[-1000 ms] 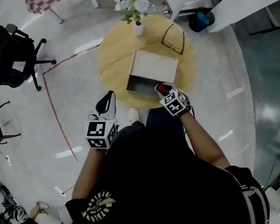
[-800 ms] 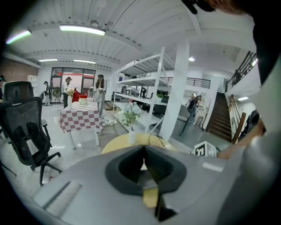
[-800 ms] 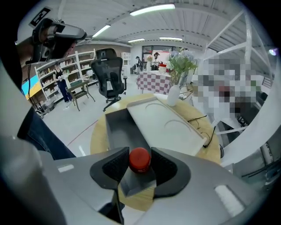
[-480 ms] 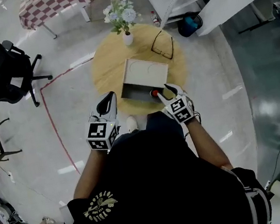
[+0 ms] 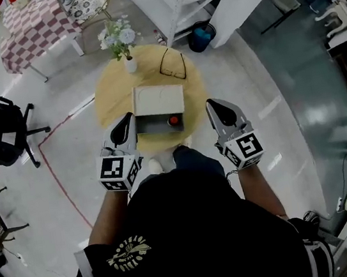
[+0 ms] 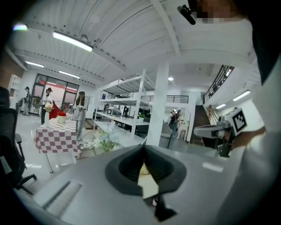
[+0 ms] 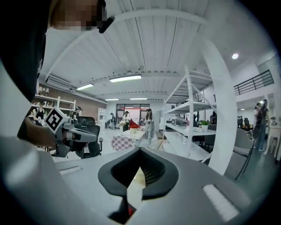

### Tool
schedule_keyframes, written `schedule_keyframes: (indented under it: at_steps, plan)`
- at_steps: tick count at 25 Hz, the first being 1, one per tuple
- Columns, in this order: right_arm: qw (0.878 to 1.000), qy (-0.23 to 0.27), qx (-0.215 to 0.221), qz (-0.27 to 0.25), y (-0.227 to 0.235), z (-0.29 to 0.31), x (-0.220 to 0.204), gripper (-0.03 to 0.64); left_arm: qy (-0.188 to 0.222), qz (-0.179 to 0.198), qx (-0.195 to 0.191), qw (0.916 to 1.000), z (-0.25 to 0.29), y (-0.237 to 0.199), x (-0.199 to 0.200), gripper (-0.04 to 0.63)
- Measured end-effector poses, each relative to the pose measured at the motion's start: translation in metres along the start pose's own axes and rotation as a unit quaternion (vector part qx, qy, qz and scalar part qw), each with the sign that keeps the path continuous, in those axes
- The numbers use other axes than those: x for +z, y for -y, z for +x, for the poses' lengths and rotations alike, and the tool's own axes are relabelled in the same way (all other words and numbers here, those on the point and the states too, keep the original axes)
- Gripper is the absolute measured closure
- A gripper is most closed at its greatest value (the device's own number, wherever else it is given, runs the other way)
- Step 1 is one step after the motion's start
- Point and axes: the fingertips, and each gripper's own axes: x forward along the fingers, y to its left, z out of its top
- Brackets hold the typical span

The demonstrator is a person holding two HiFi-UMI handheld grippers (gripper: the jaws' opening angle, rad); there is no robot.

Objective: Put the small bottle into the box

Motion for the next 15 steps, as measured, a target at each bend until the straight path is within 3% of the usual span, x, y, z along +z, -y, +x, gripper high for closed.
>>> schedule_keyframes:
  at_steps: [7, 11, 15]
  plan:
    - [1.0, -0.019, -0.016, 0.014, 0.007, -0.046, -0.021, 0.611, -0.017, -0.006, -0.015, 0.9997, 0.003, 0.035, -0.017, 0.595]
    - [1.0, -0.026, -0.012, 0.013, 0.011, -0.054, -0.026, 0.611, -0.019, 0.023, -0.034, 0.999, 0.011, 0.058, -0.017, 0.595]
    - [1.0, -0.02, -0.008, 0.006, 0.026, -0.078, -0.039, 0.611, -0.021, 0.028, -0.053, 0.998, 0.021, 0.096, -0.016, 0.595]
